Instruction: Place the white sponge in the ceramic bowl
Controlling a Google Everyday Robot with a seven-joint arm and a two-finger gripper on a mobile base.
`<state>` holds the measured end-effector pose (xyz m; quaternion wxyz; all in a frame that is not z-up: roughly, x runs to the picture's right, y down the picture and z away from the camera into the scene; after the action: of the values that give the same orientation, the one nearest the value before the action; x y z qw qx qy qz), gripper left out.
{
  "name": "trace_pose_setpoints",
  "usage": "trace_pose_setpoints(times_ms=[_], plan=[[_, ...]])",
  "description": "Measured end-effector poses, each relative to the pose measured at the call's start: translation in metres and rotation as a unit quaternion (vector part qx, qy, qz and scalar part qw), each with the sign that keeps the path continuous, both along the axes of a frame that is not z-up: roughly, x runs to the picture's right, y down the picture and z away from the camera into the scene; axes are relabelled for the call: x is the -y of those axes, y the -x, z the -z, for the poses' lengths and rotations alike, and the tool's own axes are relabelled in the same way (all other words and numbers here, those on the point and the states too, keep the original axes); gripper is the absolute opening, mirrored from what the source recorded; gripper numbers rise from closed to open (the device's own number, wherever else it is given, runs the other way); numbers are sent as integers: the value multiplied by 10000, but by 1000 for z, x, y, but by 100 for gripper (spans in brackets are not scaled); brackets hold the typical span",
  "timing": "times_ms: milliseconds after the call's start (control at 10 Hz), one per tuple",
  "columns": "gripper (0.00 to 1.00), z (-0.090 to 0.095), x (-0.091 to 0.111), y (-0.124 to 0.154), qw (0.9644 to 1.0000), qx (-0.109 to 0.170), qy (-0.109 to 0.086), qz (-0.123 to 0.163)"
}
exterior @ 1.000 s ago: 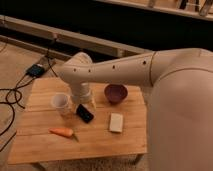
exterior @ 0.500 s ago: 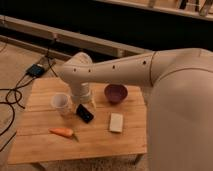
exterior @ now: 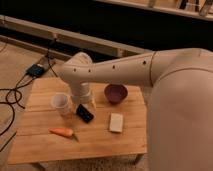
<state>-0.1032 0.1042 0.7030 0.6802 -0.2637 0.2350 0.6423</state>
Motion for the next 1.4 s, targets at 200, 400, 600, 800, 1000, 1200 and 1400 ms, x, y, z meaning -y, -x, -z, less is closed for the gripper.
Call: trace_pose_setpoints(times_ms=[200, 400, 600, 800, 1000, 1200, 1400], plan=[[65, -1, 0, -1, 10000, 7, 6, 5], [65, -21, -4, -17, 9999, 78, 3, 96], [65, -40, -15, -44, 9998, 45, 101, 150], [65, -53, -25, -71, 9997, -103, 213, 79], [65, -68, -40, -99, 9988, -308, 381, -97], [65, -81, -52, -117, 9973, -456, 509, -273], [65, -96, -60, -135, 9951, -601, 608, -499]])
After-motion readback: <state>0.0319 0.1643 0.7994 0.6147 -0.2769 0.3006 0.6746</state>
